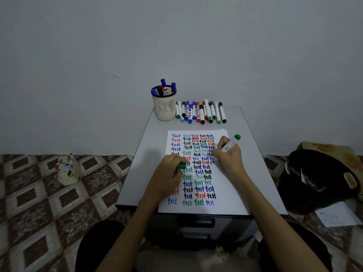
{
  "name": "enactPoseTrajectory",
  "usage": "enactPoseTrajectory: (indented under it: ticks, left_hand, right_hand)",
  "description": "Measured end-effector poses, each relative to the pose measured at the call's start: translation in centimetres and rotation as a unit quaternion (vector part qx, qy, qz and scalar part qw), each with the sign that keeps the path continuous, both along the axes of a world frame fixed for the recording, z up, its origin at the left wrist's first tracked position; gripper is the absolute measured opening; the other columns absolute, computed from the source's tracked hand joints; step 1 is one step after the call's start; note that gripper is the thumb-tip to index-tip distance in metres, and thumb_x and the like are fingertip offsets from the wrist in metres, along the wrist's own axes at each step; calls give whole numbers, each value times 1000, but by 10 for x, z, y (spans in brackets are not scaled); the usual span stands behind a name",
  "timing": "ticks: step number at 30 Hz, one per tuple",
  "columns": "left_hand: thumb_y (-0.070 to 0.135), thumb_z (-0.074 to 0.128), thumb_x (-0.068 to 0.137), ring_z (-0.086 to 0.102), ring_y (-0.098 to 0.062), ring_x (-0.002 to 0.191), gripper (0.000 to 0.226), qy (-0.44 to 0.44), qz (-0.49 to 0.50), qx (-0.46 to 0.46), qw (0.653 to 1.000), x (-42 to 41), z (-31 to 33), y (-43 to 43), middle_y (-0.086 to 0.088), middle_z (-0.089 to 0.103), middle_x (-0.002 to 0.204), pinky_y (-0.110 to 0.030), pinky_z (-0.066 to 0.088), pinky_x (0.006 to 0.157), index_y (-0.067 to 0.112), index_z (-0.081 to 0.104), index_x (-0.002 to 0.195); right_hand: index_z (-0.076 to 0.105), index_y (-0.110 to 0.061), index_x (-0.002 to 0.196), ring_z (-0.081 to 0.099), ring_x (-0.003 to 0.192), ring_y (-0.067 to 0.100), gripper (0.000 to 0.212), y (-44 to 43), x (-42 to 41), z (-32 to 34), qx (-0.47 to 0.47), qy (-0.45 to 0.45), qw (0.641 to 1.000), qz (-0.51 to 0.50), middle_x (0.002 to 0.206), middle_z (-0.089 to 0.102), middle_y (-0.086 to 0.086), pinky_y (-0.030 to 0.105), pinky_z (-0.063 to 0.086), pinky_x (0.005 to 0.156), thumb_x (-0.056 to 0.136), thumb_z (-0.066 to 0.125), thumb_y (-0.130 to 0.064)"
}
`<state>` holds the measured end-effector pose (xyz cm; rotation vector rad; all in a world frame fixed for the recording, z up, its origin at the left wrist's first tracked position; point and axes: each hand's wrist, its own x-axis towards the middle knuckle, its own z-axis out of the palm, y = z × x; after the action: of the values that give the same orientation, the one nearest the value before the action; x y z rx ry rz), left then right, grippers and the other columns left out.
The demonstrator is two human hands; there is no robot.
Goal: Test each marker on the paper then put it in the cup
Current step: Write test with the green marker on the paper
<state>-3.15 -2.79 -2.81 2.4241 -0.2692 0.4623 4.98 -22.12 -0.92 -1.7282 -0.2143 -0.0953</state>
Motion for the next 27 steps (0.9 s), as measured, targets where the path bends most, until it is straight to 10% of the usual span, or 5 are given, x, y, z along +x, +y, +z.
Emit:
enactPoseTrajectory:
  ticks: [27]
  left_hand:
    - [10, 42, 81, 50, -9, 96, 33, 7, 2, -13, 1000, -1, 1, -1, -1, 59, 104, -11, 36, 80, 11, 61, 107]
  right_hand:
    - [40, -11, 67, 48, 59, 18, 33, 0, -1, 0, 7, 6, 998, -62, 65, 43, 11, 20, 44, 48, 82, 59, 11]
